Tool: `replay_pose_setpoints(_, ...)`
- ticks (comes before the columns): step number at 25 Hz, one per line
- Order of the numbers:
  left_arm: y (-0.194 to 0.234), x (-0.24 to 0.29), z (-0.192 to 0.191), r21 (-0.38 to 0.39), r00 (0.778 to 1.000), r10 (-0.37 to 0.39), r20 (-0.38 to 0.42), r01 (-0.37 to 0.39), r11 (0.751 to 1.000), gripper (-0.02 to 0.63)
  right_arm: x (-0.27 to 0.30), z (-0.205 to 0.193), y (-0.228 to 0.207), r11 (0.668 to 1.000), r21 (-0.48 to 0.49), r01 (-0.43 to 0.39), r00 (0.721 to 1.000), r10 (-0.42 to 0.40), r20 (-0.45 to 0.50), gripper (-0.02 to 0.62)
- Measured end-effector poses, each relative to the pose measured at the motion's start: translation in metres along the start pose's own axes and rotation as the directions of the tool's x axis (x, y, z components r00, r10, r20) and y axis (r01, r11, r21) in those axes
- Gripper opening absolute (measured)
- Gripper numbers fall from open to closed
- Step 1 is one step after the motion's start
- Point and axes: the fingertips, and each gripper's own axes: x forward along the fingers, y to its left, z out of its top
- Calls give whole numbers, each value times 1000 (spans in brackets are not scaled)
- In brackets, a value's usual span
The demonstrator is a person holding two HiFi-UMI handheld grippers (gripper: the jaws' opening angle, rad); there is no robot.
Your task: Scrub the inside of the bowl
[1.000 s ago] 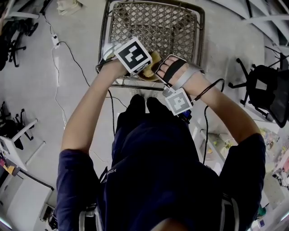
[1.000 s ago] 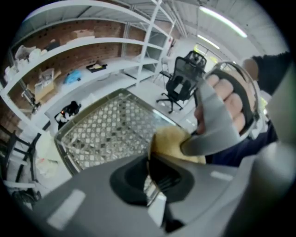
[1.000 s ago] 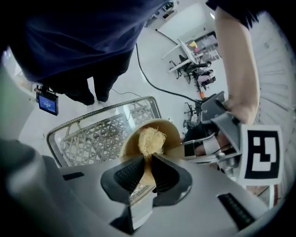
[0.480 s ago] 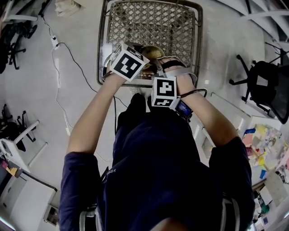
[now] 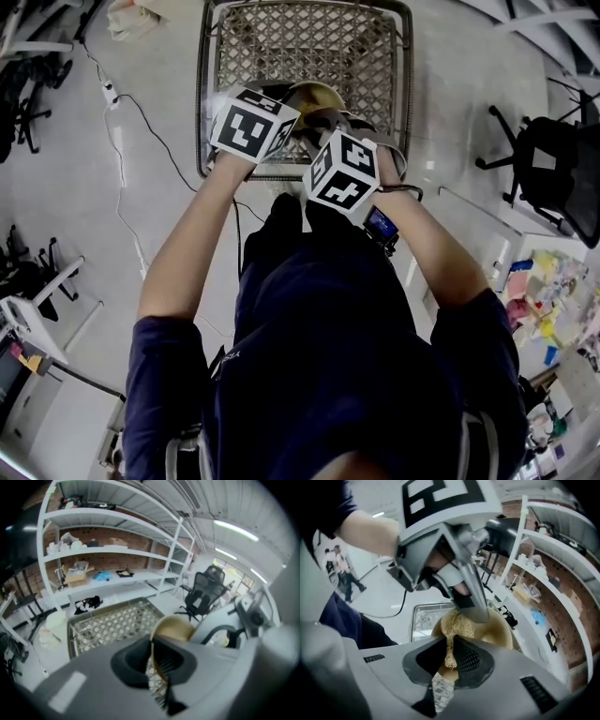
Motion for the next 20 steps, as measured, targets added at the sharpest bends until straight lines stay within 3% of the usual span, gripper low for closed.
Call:
replay_pose_setpoints(3,-6,4,-10,64,996,-43,-78,48,997,6,0,-9,14,970,-243,-28,998,13,-62,44)
replay_pose_setpoints(5,-13,6,-17,130,989,-63,-136,81,988,5,1,-19,25,899,-434,-57,993,8,-114,44)
replay_pose_setpoints(7,-20,9,-22,201,979,-70,-192,109,974,5,1,-30,30,779,-623,-69,986,-41,-161,44)
replay_pose_setpoints(10,-28,14,-25,283,965,-71,-254,145,948,5,-1,-40,27,522,-851,-61,969,-175,-176,44)
replay_pose_setpoints(12,-31,16,-25,317,953,-78,-292,173,932,3,-6,-43,25,359,-931,-68,958,-239,-162,44)
replay_pose_setpoints(14,-34,18,-29,321,933,-106,-344,223,920,3,-8,-44,25,238,-968,-78,954,-263,-141,44)
replay_pose_setpoints(15,-35,17,-32,306,918,-125,-376,250,919,3,-8,-45,28,205,-976,-80,955,-264,-134,44)
replay_pose_setpoints(16,-37,16,-36,281,904,-147,-402,274,920,5,-7,-46,30,198,-977,-81,956,-261,-132,44)
replay_pose_setpoints(17,-38,15,-37,255,896,-167,-412,289,923,6,-6,-46,31,215,-973,-79,957,-258,-134,44)
replay_pose_setpoints(18,-37,14,-37,233,895,-180,-408,292,928,6,-5,-45,31,251,-965,-70,957,-256,-136,43)
replay_pose_setpoints(20,-31,13,-35,200,911,-183,-369,270,942,5,-2,-39,25,355,-934,-38,956,-258,-137,43)
